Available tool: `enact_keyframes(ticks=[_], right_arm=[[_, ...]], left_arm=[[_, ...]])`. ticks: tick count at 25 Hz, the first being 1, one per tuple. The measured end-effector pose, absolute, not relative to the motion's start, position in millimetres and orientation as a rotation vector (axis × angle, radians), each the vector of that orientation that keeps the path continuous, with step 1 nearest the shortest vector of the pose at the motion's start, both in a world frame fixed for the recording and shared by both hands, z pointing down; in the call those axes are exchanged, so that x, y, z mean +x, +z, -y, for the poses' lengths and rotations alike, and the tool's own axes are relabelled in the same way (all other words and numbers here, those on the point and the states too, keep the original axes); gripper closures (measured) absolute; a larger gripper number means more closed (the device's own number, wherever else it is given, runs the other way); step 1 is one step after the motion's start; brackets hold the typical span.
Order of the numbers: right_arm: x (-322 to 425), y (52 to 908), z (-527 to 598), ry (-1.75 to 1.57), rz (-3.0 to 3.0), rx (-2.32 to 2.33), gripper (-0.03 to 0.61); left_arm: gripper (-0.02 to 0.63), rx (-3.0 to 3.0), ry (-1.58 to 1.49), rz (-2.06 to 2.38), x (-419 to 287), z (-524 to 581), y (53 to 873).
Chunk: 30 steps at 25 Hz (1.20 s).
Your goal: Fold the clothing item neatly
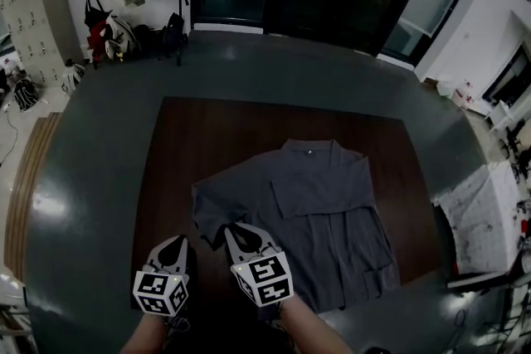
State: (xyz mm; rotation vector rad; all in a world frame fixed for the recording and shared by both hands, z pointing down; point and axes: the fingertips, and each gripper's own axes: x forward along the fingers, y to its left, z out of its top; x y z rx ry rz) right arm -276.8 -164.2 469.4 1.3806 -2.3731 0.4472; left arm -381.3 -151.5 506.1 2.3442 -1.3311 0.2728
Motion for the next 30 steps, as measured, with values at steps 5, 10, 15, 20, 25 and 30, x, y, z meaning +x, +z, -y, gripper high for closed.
enact_keyframes(ticks=[5,10,15,20,25,30], right_arm=[[-255.4,447.7,173.0,0.443,2.356,1.481,0.560],[-208.1,435.2,189.4,0.397,2.311,1.605,0.560],[-153.1,439.4,191.0,0.390,2.315,1.619,0.560],[-93.4,446.9,190.9,0.463,2.405,1.564,0.560],[-41.3,453.8,185.7,0.526,2.506,1.430,0.560],[-3.3,452.9,185.3,0.513,2.551,1.352,0.560]], left_arm=[[0.604,2.389,0.264,1.262,-367.8,159.6,507.7],[0.604,2.465,0.263,1.217,-338.5,175.9,503.9],[0.604,2.477,0.264,1.230,-300.0,172.8,494.3],[0.604,2.403,0.236,1.359,-256.1,168.7,491.3],[0.604,2.336,0.262,1.482,-204.5,159.6,489.6],[0.604,2.312,0.297,1.535,-157.7,143.8,484.7]])
